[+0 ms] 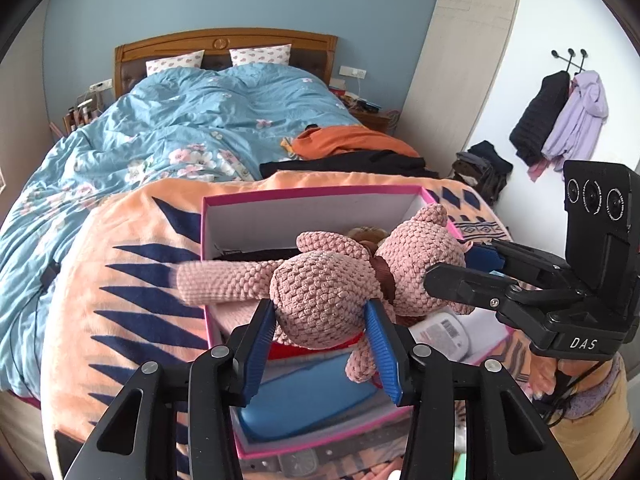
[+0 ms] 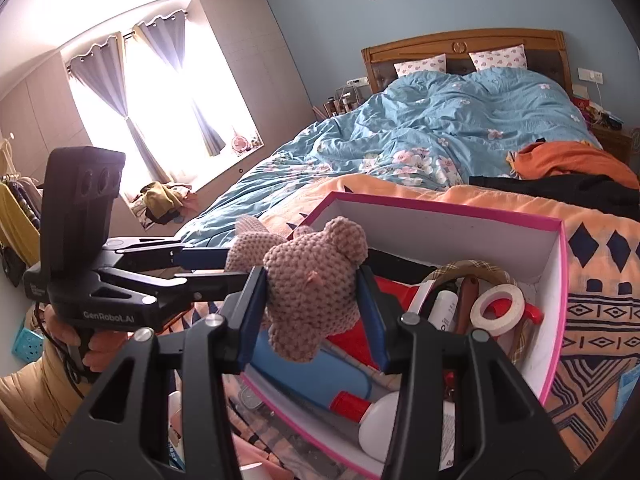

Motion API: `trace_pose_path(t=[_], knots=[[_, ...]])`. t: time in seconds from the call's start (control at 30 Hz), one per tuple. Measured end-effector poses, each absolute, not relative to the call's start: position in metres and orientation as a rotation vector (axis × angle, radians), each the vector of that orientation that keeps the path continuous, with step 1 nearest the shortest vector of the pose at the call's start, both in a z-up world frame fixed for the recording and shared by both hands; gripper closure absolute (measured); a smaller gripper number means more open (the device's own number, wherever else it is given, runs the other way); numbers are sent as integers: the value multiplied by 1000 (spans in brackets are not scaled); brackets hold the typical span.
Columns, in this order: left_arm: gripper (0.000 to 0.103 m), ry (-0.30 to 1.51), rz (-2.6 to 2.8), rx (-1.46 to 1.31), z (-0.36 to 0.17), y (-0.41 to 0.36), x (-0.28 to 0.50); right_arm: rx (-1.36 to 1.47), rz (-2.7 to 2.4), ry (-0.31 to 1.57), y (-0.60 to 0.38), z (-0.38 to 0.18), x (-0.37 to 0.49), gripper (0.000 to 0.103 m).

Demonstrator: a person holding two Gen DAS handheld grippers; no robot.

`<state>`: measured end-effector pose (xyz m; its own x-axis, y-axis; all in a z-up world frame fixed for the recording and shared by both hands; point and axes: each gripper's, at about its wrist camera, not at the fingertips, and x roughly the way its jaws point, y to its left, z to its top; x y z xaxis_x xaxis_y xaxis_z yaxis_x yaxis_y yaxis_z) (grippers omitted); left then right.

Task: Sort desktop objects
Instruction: 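Lower the pink plush bear into the pink box with both grippers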

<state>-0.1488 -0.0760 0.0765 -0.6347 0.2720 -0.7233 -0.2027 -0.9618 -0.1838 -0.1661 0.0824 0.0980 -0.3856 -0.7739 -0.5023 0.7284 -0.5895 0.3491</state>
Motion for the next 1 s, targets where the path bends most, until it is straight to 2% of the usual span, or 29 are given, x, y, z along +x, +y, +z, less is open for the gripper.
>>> trace_pose_path(t=[0.27,1.0], knots=[[56,-179,2604,-1235,60,-82,-172,843,-2064,-98,75,85,-186,56],[56,-171,2684,-1320,40,-87,-224,1026,-2022,-262,58,57,-254,56]])
